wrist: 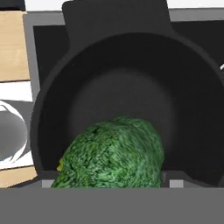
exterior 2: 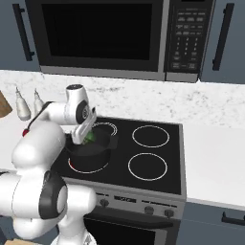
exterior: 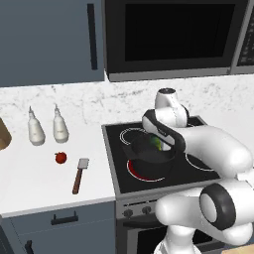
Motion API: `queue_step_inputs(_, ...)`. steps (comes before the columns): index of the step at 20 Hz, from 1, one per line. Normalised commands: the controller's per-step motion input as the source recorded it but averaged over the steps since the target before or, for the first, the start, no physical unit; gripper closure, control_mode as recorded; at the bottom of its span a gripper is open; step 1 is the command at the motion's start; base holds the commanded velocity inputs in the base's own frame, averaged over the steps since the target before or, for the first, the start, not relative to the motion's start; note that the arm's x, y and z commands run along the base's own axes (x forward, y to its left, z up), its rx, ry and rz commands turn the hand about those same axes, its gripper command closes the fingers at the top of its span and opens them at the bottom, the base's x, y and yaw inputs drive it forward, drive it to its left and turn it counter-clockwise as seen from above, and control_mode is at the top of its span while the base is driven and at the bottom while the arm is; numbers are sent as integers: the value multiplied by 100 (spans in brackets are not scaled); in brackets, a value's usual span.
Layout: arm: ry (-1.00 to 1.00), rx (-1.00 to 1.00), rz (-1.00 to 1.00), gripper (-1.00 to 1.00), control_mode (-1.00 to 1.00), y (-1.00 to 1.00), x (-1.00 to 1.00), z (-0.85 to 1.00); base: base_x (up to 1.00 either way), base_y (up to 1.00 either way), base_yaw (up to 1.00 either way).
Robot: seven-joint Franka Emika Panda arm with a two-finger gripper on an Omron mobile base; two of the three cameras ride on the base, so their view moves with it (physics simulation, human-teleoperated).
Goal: Put the broccoli and bell pepper in the pot. Retrieve the spatula and lightly stir the vegetables in the pot.
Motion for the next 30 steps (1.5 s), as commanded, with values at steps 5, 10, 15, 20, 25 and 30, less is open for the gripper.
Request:
queue_step_inputs(5, 9, 0, 0, 100, -100, -23, 28, -47, 0, 0, 0)
queue_step_inputs(10, 0, 0, -1, 100, -100, 2, 8, -42, 0, 0, 0)
queue_step_inputs(15, 0, 0, -2, 100, -100, 0, 1, -28, 0, 0, 0)
queue_step_inputs(20, -3, 0, -1, -100, -100, 1, 1, -20, 0, 0, 0)
queue_step_inputs(25, -3, 0, -1, -100, -100, 22, 10, -8, 0, 0, 0)
queue_step_inputs(30, -4, 0, -2, -100, -100, 12, 1, 6, 0, 0, 0)
